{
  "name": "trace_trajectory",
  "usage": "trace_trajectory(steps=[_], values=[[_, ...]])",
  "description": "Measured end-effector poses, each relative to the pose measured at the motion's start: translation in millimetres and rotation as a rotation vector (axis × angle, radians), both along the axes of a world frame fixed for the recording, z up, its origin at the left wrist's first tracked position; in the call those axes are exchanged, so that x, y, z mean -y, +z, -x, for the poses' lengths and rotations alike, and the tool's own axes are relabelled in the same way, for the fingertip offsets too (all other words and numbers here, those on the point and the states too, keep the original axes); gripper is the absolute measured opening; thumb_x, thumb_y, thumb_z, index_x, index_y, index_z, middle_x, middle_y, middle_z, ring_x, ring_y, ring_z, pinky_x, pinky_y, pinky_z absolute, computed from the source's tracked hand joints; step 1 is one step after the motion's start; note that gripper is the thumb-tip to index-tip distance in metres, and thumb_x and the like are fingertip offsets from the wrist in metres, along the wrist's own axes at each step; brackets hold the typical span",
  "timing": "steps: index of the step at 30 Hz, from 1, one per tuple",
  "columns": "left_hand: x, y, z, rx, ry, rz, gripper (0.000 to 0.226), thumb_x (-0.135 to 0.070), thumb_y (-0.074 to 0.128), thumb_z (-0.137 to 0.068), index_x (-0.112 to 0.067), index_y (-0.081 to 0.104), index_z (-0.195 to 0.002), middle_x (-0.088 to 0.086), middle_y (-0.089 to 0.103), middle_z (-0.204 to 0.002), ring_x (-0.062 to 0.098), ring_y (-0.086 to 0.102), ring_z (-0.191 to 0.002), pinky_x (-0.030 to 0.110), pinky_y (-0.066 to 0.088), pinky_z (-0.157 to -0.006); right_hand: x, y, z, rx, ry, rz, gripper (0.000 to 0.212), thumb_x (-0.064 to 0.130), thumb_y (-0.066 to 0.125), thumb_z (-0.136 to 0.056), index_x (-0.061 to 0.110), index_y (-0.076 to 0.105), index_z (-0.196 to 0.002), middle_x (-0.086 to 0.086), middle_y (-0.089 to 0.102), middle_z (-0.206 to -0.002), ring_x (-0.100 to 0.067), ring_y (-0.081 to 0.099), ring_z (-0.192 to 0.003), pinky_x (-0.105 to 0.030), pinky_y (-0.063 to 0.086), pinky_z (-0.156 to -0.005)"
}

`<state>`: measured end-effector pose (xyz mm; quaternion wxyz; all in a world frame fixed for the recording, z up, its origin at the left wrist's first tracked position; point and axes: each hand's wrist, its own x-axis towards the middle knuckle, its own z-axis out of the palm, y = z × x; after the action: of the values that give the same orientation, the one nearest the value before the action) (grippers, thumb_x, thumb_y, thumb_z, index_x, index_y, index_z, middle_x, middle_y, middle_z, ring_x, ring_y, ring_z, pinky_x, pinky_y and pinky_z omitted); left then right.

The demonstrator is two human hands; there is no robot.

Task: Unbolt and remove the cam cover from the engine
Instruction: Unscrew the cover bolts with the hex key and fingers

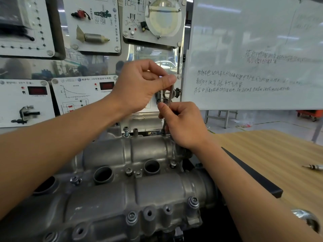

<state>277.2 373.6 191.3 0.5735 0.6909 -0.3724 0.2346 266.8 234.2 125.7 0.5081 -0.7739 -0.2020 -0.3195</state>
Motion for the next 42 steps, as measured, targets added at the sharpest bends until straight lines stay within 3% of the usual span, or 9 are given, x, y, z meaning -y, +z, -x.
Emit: trace_trajectory(steps=[3,6,10,14,19,28,36,39,42], values=[[-6,2,1,0.314,0.2,-0.138,0.022,-0.02,0.082,-0.082,-0.006,0.065,-0.082,0.0,0.073,-0.068,0.008,0.07,-0.06,0.015,0.051,-0.062,-1,0,0,-0.007,-0.013,0.011,0.041,0.027,0.059,-0.099,0.003,0.064,-0.066,0.006,0.048,-0.044,-0.011,0.042,-0.044,-0.031,0.04,-0.053],[-9,2,0,0.396,0.199,-0.156,0.024,-0.02,0.08,-0.085,0.0,0.067,-0.082,0.0,0.071,-0.066,0.011,0.068,-0.055,0.015,0.049,-0.058,-1,-1,1,-0.023,-0.005,0.015,0.04,0.028,0.058,-0.1,0.012,0.063,-0.063,0.01,0.047,-0.04,-0.007,0.041,-0.042,-0.026,0.036,-0.052],[-10,6,0,0.014,-0.017,-0.106,0.02,-0.028,0.061,-0.098,-0.013,0.07,-0.087,0.002,0.069,-0.059,0.017,0.063,-0.053,0.022,0.046,-0.051,0,0,3,-0.008,0.01,0.013,0.042,0.028,0.057,-0.1,0.003,0.065,-0.067,0.003,0.047,-0.045,-0.012,0.04,-0.044,-0.026,0.034,-0.052],[-9,3,-1,-0.383,-0.222,-0.165,0.048,-0.038,0.037,-0.106,-0.02,0.077,-0.088,0.005,0.065,-0.064,0.014,0.057,-0.061,0.025,0.041,-0.053,-1,-1,2,-0.003,0.031,0.002,0.048,0.031,0.056,-0.101,-0.007,0.063,-0.071,-0.005,0.047,-0.049,-0.016,0.04,-0.048,-0.03,0.033,-0.052],[-6,0,-3,-0.279,-0.166,-0.171,0.048,-0.032,0.033,-0.107,-0.019,0.077,-0.091,-0.004,0.059,-0.077,0.009,0.046,-0.072,0.03,0.036,-0.071,0,-1,1,-0.008,0.011,0.003,0.044,0.028,0.057,-0.1,-0.002,0.066,-0.07,0.008,0.045,-0.042,-0.008,0.039,-0.041,-0.024,0.032,-0.051],[-5,-3,-1,-0.451,-0.423,-0.246,0.034,-0.048,0.046,-0.095,-0.018,0.058,-0.084,0.005,0.067,-0.108,0.023,0.05,-0.106,0.042,0.034,-0.093,-2,-1,2,0.013,-0.008,0.023,0.036,0.022,0.058,-0.099,0.012,0.065,-0.065,0.01,0.047,-0.043,-0.006,0.044,-0.045,-0.027,0.035,-0.057],[22,-7,14,-0.274,-0.011,-0.055,0.054,-0.051,0.063,-0.092,-0.019,0.048,-0.051,0.005,0.065,-0.062,0.035,0.055,-0.068,0.043,0.04,-0.068,-2,-1,4,0.027,0.024,0.072,0.036,0.021,0.058,-0.1,0.0,0.069,-0.072,0.012,0.048,-0.044,-0.01,0.043,-0.047,-0.031,0.036,-0.054],[23,-5,14,-0.102,0.086,-0.059,0.058,-0.048,0.064,-0.093,-0.01,0.055,-0.05,0.005,0.063,-0.052,0.049,0.062,-0.062,0.047,0.054,-0.057,-2,-2,3,0.016,0.02,0.064,0.033,0.019,0.058,-0.099,0.003,0.068,-0.072,0.013,0.047,-0.04,-0.006,0.043,-0.044,-0.028,0.035,-0.053],[25,-6,13,-0.035,0.136,-0.042,0.059,-0.046,0.066,-0.093,-0.004,0.058,-0.051,0.003,0.06,-0.045,0.044,0.065,-0.058,0.051,0.058,-0.054,-2,-2,4,0.001,0.026,0.057,0.031,0.018,0.058,-0.099,0.01,0.066,-0.07,0.015,0.048,-0.04,-0.003,0.044,-0.043,-0.024,0.034,-0.053]])
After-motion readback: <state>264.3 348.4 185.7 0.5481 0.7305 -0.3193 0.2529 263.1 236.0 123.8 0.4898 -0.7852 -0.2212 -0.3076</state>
